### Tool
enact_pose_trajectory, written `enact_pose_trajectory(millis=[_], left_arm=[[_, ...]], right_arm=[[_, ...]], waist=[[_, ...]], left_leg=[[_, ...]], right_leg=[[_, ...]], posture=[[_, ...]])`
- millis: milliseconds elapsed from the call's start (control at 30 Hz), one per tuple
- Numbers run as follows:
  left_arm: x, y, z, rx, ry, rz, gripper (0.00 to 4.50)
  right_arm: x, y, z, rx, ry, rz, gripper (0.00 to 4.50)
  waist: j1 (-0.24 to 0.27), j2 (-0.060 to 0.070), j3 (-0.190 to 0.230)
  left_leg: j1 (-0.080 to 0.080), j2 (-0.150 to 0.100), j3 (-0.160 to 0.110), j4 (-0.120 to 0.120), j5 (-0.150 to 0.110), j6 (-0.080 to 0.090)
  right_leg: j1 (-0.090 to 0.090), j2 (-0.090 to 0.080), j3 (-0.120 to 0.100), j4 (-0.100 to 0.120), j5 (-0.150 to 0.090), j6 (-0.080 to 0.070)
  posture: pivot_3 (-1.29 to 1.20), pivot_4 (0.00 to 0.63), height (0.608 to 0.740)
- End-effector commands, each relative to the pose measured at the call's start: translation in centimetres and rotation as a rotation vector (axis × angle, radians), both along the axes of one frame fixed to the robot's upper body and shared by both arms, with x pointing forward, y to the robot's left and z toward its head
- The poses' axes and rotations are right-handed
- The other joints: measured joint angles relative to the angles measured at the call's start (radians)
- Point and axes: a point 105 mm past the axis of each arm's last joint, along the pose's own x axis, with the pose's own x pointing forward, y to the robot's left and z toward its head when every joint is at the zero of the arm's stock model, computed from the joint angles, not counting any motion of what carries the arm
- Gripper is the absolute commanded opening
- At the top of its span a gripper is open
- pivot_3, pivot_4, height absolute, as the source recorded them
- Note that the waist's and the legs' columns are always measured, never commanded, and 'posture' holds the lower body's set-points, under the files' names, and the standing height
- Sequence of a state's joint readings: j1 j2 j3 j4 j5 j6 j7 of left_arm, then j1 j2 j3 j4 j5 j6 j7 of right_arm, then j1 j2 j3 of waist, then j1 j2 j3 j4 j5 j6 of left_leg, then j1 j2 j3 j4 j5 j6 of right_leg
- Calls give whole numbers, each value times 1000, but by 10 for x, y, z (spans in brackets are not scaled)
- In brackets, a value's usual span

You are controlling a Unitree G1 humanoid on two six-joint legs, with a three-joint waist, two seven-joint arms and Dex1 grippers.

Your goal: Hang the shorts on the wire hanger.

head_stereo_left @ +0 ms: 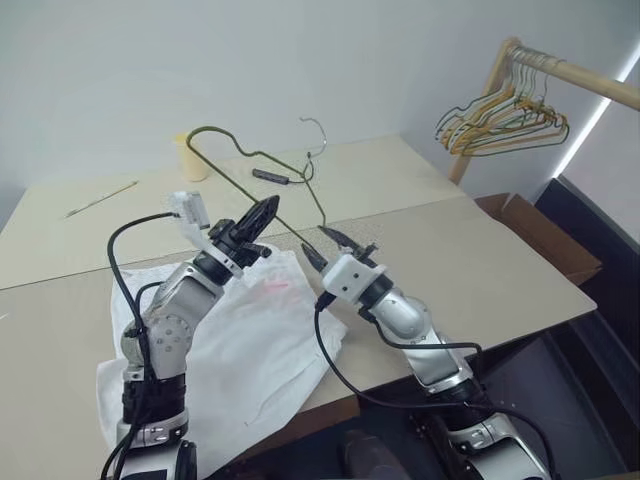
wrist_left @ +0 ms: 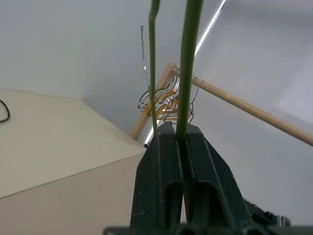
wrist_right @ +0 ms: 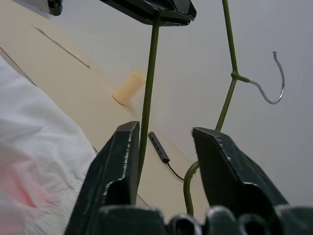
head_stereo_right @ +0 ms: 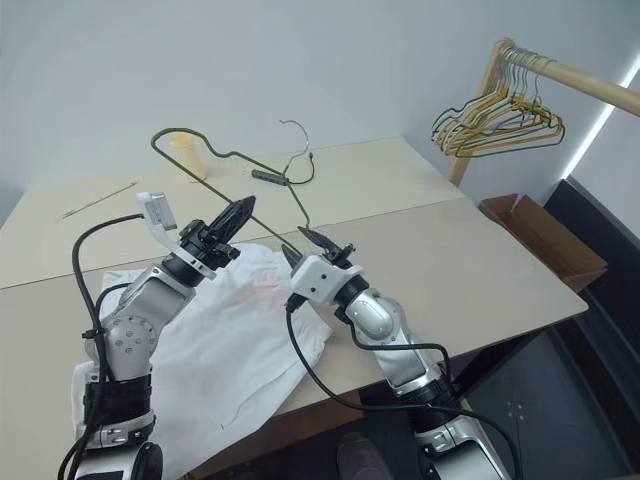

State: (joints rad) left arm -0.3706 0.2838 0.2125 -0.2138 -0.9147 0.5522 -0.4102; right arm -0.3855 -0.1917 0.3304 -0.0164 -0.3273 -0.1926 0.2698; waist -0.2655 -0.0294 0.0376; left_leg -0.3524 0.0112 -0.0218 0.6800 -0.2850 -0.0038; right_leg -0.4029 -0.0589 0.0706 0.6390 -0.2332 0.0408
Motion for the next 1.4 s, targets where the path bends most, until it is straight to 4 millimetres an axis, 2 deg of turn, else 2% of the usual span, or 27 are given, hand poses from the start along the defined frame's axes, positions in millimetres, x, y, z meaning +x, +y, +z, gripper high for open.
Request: enact_pose_trajectory(millis=[33, 133, 200, 367, 467, 633, 900, 1100, 1300, 1400], left_arm=[[-1, 15, 17, 78, -124, 2, 0], [-5, 31, 29, 110, -181, -48, 0], [-12, 41, 39, 96, -208, -127, 0], [-45, 61, 66, 20, -311, -400, 0], [-53, 66, 72, 7, -340, -490, 0], [-57, 62, 77, -21, -353, -589, 0], [-59, 49, 76, -55, -364, -643, 0], [-58, 44, 73, -59, -367, -655, 0], [-58, 43, 72, -61, -368, -656, 0], [-57, 43, 71, -60, -365, -655, 0]], right_arm=[[-16, -5, 32, 99, 69, 172, 3525], [-31, -18, 41, 171, 311, 367, 3525], [-32, -33, 47, 192, 493, 453, 3525], [-33, -68, 48, 96, 1004, 644, 3525], [-36, -78, 49, 56, 1165, 739, 3525], [-37, -63, 53, 12, 1238, 876, 3525], [-33, -27, 48, -19, 1244, 919, 3525], [-37, -12, 47, -30, 1246, 953, 3525], [-40, -6, 47, -20, 1263, 973, 3525], [-40, -5, 48, -15, 1264, 970, 2975]], waist=[[1, 0, 0], [4, 0, 1], [8, 0, 1], [10, 4, 5], [11, 5, 5], [9, 6, 6], [26, 6, 6], [34, 6, 6], [33, 6, 6], [31, 6, 6]], left_leg=[[0, 0, 0, 0, 0, 0], [-1, 0, 0, 0, 0, 0], [-1, 0, 0, 1, 0, 0], [0, 1, 0, 1, 0, 0], [0, 3, 0, -1, 0, 1], [-2, 3, 0, -1, 0, 1], [-3, 2, 0, -1, 0, 1], [-4, 2, -1, -1, 0, 1], [-4, 2, -1, 0, 0, 0], [-3, 2, -1, 0, 0, 0]], right_leg=[[0, 0, 0, 0, 0, 0], [0, 0, -1, -1, 0, 0], [1, 0, -1, -2, 0, 0], [1, 0, -2, -3, 0, 1], [1, 3, -4, -6, -3, 3], [0, 3, -3, -6, -3, 4], [-1, 0, -3, -6, 1, 0], [-2, -1, -3, -6, 1, 0], [-2, -1, -3, -5, 1, 0], [-2, -1, -3, -5, 2, 0]], posture=[[-202, 0, 740], [-202, 0, 740], [-197, 0, 740], [-196, 0, 740], [-189, 0, 740], [-188, 0, 740], [-197, 0, 740], [-199, 0, 740], [-201, 0, 740], [-201, 0, 740]])
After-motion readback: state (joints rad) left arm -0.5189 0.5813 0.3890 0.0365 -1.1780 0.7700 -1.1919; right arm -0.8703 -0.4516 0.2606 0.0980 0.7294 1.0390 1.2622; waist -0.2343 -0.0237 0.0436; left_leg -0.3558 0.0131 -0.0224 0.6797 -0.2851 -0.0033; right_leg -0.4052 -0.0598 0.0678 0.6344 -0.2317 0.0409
